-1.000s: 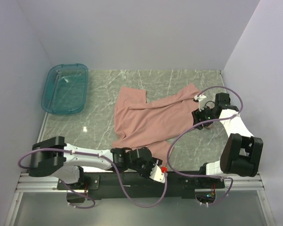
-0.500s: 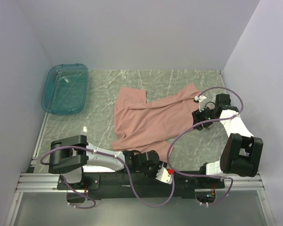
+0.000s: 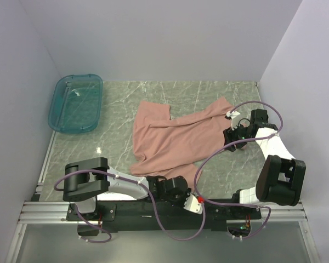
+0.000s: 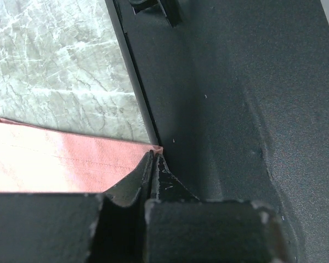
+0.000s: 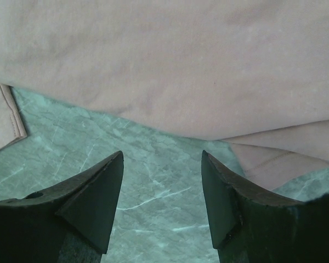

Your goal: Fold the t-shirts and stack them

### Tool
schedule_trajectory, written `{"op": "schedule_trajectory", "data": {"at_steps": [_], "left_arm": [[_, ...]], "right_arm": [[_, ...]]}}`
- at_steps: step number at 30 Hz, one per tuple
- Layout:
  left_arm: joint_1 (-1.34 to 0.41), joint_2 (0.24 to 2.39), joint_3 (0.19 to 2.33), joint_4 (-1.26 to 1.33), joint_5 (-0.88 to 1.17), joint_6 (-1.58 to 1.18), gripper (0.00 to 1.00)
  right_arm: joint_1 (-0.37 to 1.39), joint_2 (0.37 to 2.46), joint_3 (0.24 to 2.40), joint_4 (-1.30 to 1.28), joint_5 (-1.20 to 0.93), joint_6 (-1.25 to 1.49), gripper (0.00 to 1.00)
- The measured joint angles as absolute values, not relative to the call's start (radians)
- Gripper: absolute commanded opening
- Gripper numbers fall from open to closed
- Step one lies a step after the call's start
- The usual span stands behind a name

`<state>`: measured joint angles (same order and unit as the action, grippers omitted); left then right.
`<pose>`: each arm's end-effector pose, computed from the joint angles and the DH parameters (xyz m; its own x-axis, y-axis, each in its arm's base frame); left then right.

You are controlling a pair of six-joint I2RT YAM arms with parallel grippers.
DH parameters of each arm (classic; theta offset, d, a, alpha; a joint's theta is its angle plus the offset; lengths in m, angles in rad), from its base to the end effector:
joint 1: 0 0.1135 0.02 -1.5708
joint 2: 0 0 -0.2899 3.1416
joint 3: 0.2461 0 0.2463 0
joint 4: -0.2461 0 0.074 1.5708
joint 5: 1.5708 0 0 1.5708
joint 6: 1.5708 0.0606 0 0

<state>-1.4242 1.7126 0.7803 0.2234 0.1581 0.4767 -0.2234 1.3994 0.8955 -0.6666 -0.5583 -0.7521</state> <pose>0.0421 -0.3507 0.1573 0.3718 0.5841 -0.7215 0.9272 -0.2724 0.2572 0.2583 -0.0258 0.2209 -0.6467 -0.4473 -0.6179 -0.6233 0.7768 0.0900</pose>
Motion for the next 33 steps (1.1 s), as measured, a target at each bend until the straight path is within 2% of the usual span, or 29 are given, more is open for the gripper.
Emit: {"op": "schedule_trajectory", "data": {"at_steps": [8,18,27,33], "left_arm": [[-1.424,1.675,0.745,0.220,0.148,0.477,0.00],[-1.349,1.445,0.659,0.186,0.134,0.466,0.00],[-1.339,1.204,0.662,-0.101,0.140,0.508,0.00],[-1.311,0.989,0.646,-0.254,0.119,0.540,0.00]], "right_arm": [[-0.223,1.399,0.896,-0.667,-0.562,-0.752,0.65],[-0.223,1.399,0.896,-0.678,-0.572,-0.776,0.65],[-0.224,1.338,0.897,-0.769,-0.627,-0.955,0.66],[-0.231,1.336,0.915,-0.921,-0.688,-1.159,0.66]]}}
